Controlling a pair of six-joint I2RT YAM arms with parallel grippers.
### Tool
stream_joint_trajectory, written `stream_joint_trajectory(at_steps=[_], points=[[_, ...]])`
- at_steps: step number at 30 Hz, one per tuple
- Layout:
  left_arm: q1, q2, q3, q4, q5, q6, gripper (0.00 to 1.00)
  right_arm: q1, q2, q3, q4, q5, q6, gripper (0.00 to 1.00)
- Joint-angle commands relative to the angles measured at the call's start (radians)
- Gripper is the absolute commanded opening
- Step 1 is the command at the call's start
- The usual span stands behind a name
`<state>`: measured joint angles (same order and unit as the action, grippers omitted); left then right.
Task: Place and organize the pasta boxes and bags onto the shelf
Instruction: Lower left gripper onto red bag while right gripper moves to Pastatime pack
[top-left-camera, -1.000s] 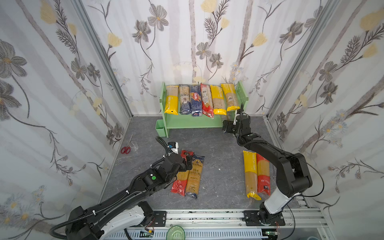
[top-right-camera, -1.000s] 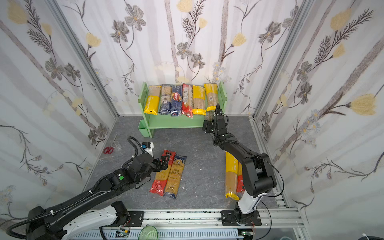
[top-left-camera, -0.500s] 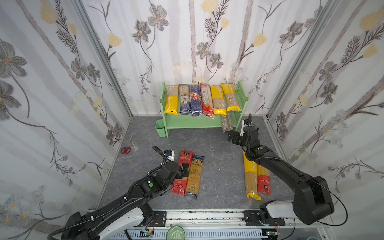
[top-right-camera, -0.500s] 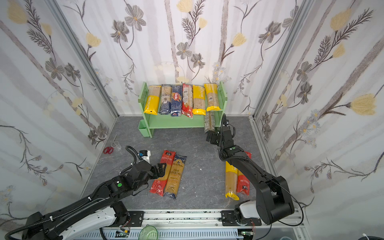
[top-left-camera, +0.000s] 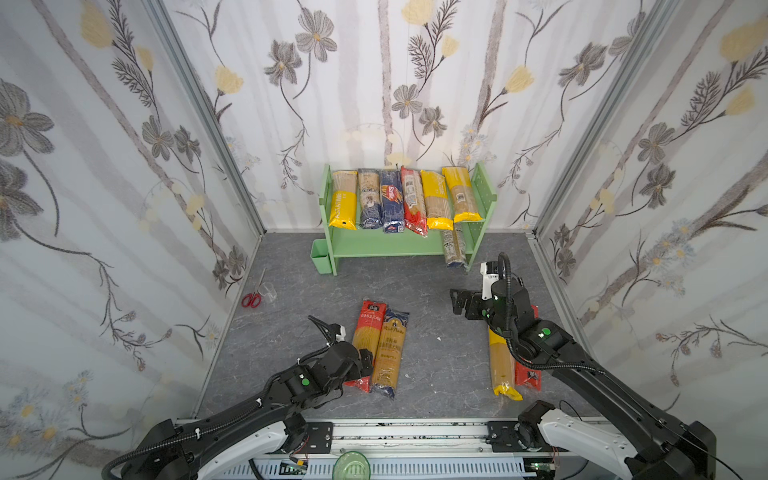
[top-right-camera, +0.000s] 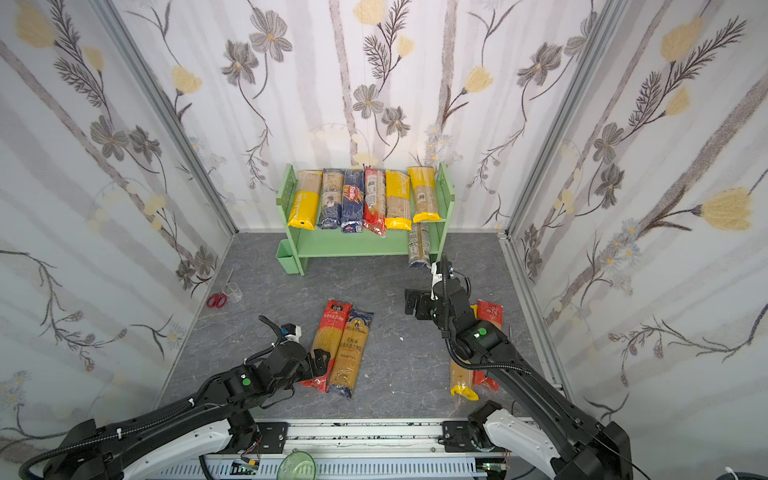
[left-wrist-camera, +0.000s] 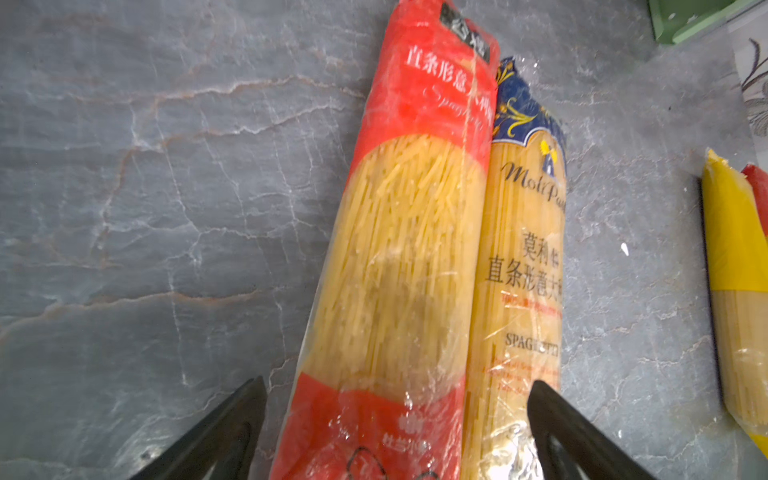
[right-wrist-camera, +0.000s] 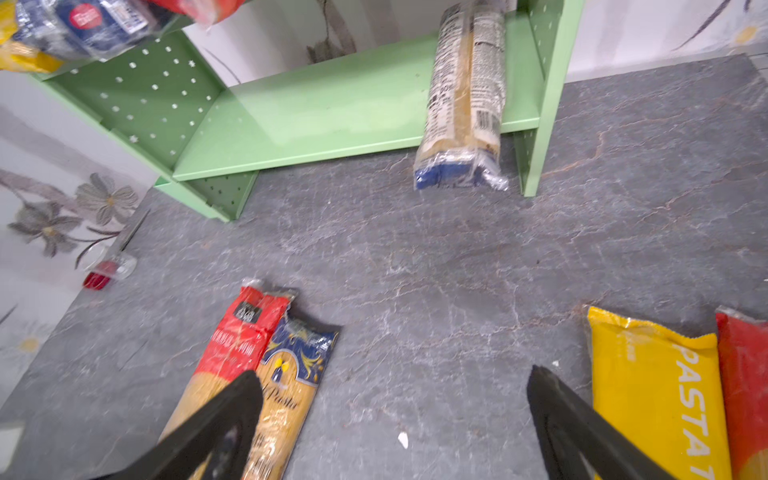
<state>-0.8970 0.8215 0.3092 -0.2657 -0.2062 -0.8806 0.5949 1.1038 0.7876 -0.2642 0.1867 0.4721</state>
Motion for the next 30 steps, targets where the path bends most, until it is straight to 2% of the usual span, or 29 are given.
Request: stream_joint_trajectory(at_steps=[1,6,17,23,30], points=[[-0.032,0.013,-0.010,0.002,-0.014,-0.050,1.00,0.027,-0.065,-0.027,-0.040,0.011,0.045,1.00],[-0.110,0.090,-0.004,0.002,-0.073,-0.086,1.00,0.046,-0.121,-0.097,-0.065,0.023,0.061,1.00],[-0.247,0.296,0.010,0.003,-0.201,-0.200,0.99,0.055,-0.177,-0.134,-0.055,0.022,0.037,1.00],[-0.269,0.329,0.018,0.002,-0.271,-0.227,0.96,0.056,-0.177,-0.158,-0.030,0.013,0.025,1.00],[-0.270,0.322,-0.010,0.002,-0.275,-0.244,0.92,0.056,-0.182,-0.180,-0.005,0.010,0.017,1.00]])
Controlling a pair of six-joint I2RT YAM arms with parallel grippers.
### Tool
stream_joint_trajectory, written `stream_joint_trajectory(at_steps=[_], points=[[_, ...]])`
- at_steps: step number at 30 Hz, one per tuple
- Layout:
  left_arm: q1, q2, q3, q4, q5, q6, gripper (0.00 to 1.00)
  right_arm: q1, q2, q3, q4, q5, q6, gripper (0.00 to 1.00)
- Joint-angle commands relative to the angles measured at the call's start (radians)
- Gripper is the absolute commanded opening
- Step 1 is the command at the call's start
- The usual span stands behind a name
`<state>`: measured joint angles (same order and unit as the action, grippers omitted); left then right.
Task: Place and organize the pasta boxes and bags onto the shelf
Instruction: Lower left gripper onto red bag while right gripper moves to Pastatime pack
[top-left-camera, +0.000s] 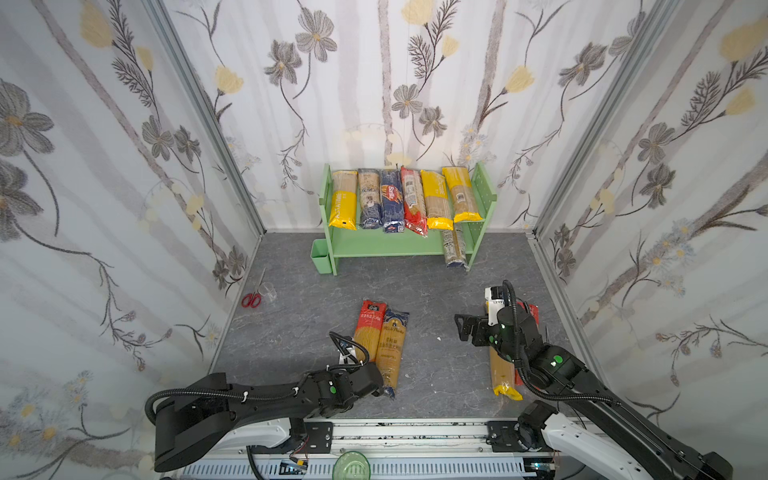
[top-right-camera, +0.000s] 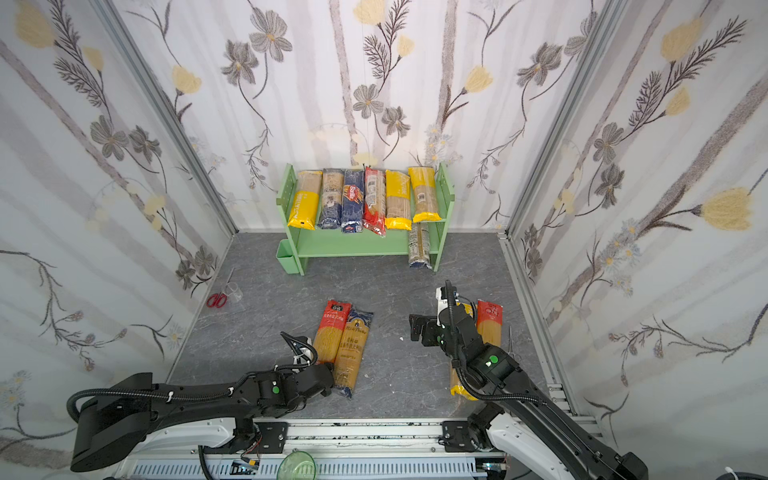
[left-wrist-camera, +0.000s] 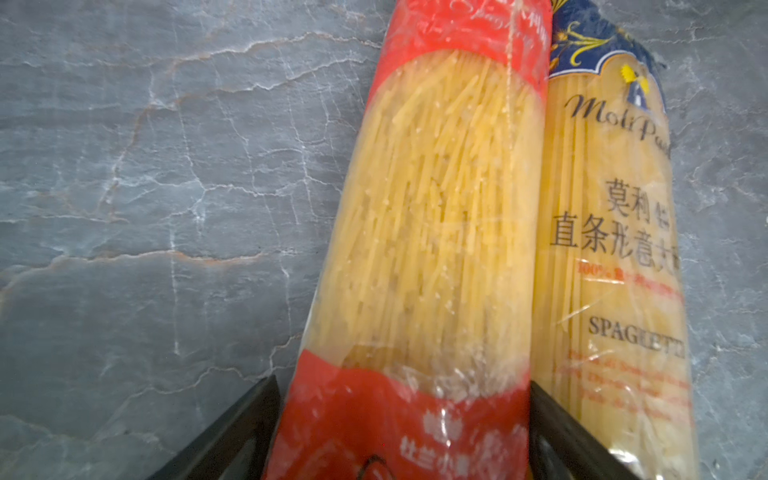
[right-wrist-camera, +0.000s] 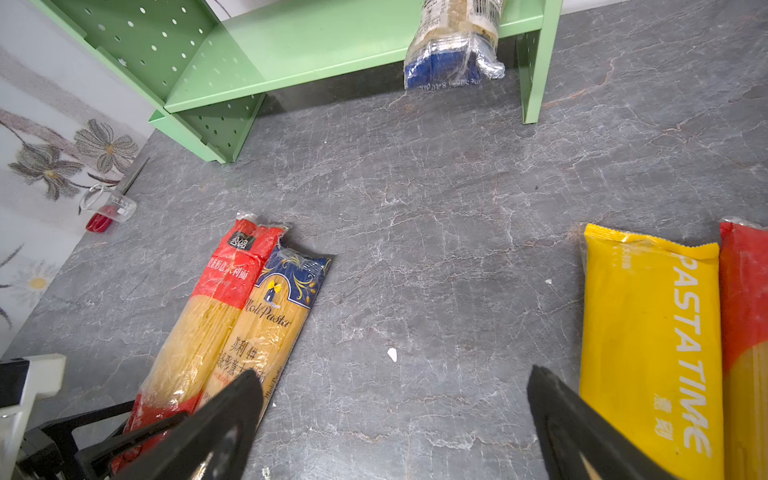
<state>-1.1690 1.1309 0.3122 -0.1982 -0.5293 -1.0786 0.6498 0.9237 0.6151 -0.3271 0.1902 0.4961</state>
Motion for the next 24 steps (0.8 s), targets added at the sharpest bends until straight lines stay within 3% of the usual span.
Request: stream_joint_trajectory(at_steps=[1,9,15,24], points=[[0.002,0.018,-0.012,-0.066,0.046,-0.049,0.93,0.001,-0.002,-0.010,0.062,0.006,-0.007,1.00],[0.052,0.051,0.020,-0.064,0.011,0.007,0.92,0.001,-0.002,-0.019,0.076,0.007,-0.010,1.00],[0.153,0.042,0.061,-0.052,0.014,0.113,0.72,0.001,0.000,-0.025,0.076,0.019,-0.010,1.00],[0.211,0.066,0.093,0.001,0.020,0.186,0.67,0.001,-0.008,-0.041,0.089,0.024,-0.009,1.00]])
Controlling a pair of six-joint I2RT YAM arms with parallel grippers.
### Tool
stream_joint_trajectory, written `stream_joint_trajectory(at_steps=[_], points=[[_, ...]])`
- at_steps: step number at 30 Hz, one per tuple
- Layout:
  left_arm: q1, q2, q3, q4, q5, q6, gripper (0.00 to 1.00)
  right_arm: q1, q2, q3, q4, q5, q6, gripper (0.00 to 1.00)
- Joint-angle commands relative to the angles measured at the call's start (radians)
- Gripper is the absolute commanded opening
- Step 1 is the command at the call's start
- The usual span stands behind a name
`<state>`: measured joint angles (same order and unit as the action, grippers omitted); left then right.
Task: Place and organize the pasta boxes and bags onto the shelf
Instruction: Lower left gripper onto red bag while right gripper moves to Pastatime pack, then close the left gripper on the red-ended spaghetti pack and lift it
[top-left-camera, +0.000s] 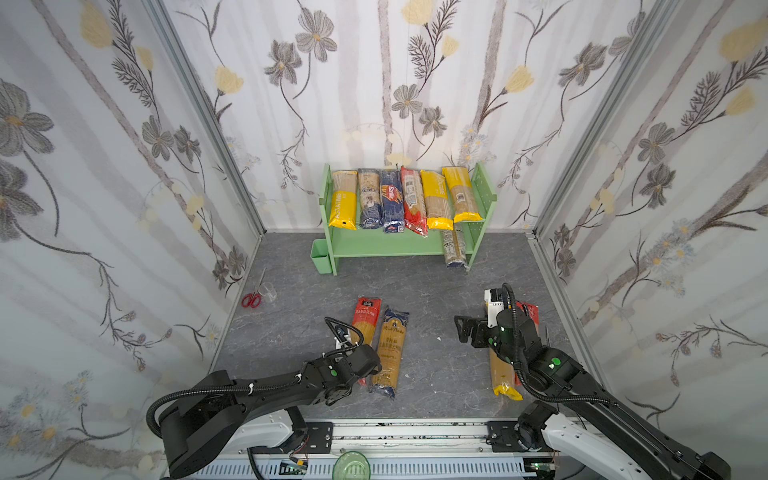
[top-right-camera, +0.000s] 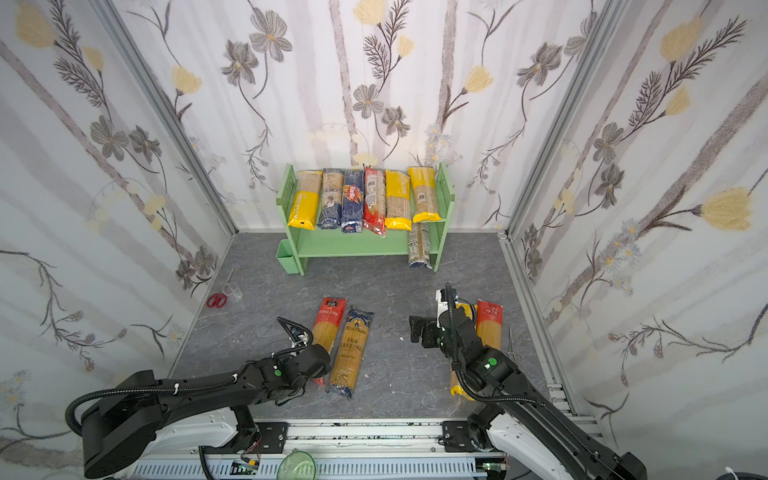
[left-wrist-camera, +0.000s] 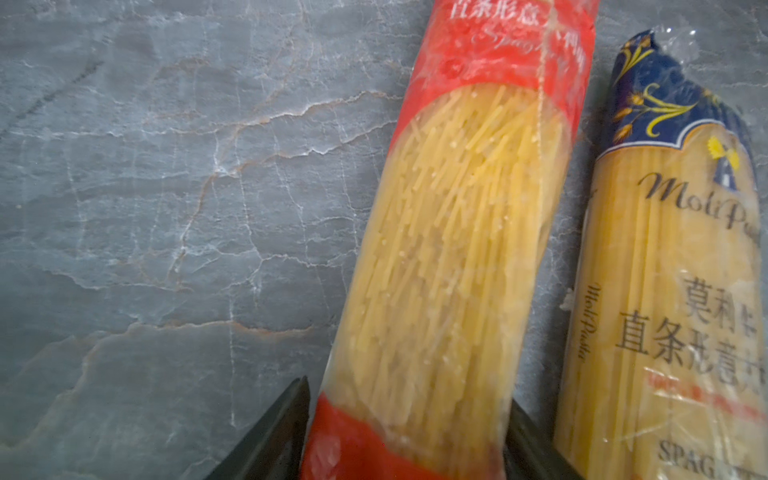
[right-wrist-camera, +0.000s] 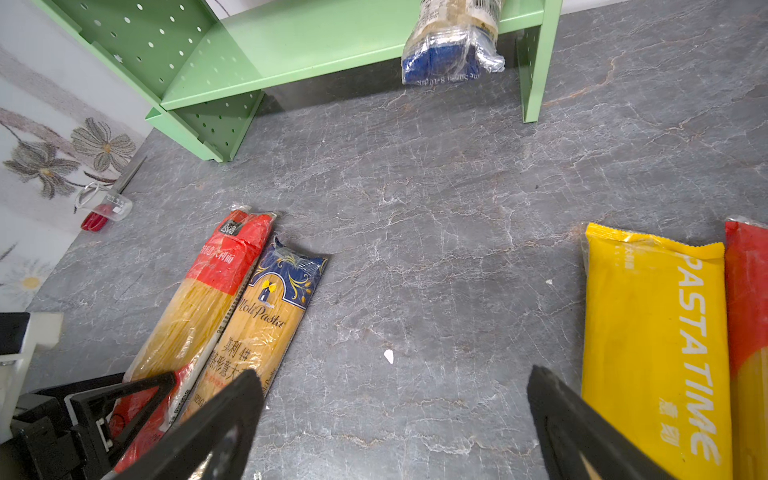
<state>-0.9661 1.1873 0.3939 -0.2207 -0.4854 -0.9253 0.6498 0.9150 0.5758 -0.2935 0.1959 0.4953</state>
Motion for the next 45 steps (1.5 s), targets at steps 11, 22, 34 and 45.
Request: stream_joint_trajectory(at_steps=[11,22,34,45], points=[[-0.053,-0.088,-0.058,0.051,-0.009,-0.046,1.00,0.001,-0.028,-0.014,0.053,0.007,-0.016,1.00],[-0.151,0.001,-0.095,0.049,-0.051,-0.140,1.00,0.001,-0.097,-0.030,0.019,0.011,-0.017,1.00],[-0.229,0.338,-0.001,0.055,-0.121,-0.185,0.90,0.001,-0.149,-0.020,-0.003,-0.002,-0.012,1.00],[-0.270,0.452,0.053,0.066,-0.110,-0.188,0.25,-0.001,-0.148,-0.019,-0.003,-0.006,-0.015,1.00]])
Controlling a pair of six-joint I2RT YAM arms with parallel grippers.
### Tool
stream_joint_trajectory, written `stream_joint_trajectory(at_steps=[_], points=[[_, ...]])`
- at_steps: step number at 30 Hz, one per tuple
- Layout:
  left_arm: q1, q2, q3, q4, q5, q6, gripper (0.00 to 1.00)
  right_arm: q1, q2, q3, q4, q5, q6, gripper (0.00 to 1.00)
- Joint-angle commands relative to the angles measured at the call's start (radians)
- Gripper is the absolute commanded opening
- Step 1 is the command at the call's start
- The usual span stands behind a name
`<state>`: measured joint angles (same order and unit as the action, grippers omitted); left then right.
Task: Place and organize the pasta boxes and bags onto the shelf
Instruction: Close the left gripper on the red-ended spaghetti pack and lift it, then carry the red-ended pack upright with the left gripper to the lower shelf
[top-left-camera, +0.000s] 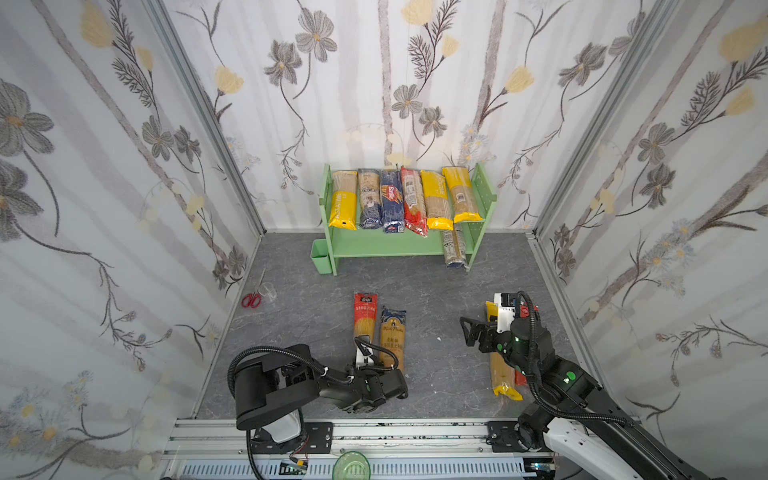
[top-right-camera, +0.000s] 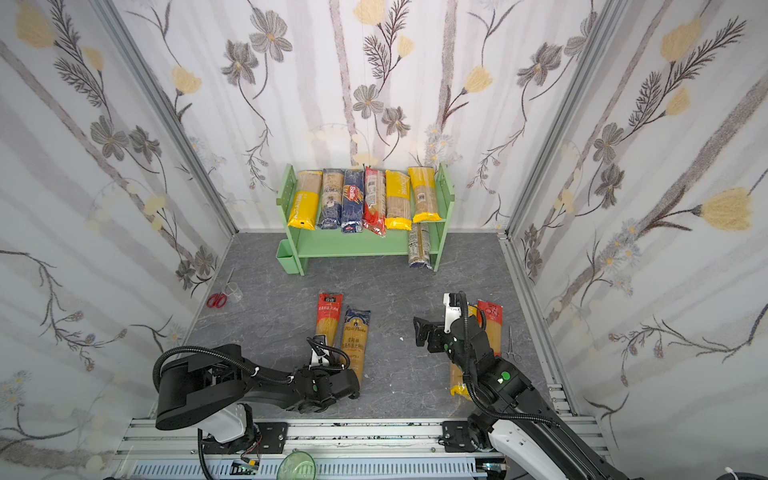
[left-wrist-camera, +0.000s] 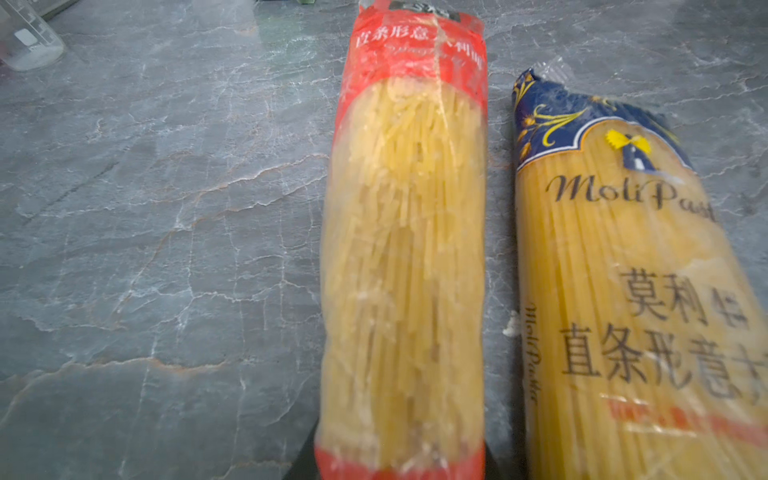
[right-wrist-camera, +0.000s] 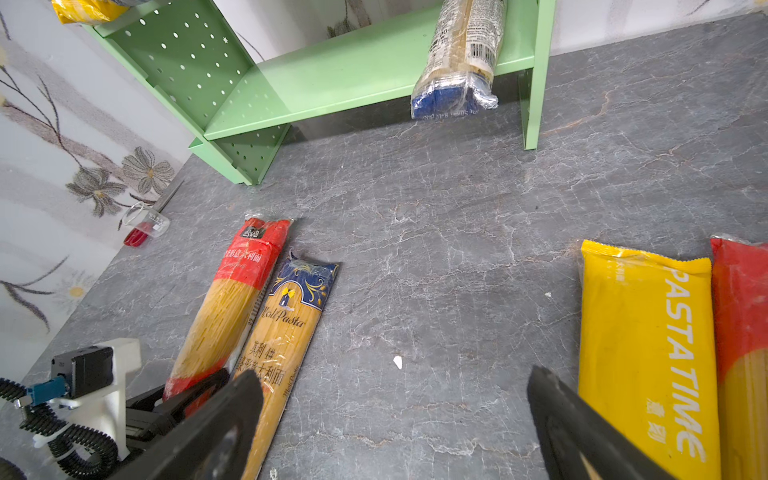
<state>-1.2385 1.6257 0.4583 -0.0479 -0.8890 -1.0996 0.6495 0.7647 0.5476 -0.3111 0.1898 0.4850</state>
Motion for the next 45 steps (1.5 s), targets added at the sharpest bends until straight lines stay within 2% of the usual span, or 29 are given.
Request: stream_joint_trajectory(at_steps=[1,3,9,17,25,29,45], points=[[0.001,0.002,-0.015,-0.106,0.294,-0.010,0.24,0.001,0.003,0.009,0.015,0.000,-0.006,1.00],[0.001,-0.026,-0.020,-0.108,0.284,-0.001,0.20,0.000,0.004,0.010,0.017,0.000,-0.006,1.00],[0.012,-0.142,-0.030,-0.109,0.244,0.067,0.00,0.000,0.014,0.013,0.020,0.002,-0.010,1.00],[0.069,-0.319,-0.048,-0.109,0.203,0.162,0.00,-0.004,0.034,0.027,0.026,0.005,-0.020,1.00],[0.137,-0.654,-0.120,-0.110,0.204,0.222,0.00,-0.011,0.051,0.049,0.034,-0.002,-0.037,1.00],[0.172,-0.754,-0.128,-0.112,0.231,0.256,0.00,-0.014,0.065,0.051,0.041,-0.008,-0.043,1.00],[0.282,-0.727,0.049,-0.115,0.194,0.439,0.00,-0.017,0.094,0.100,0.059,-0.051,-0.051,1.00]])
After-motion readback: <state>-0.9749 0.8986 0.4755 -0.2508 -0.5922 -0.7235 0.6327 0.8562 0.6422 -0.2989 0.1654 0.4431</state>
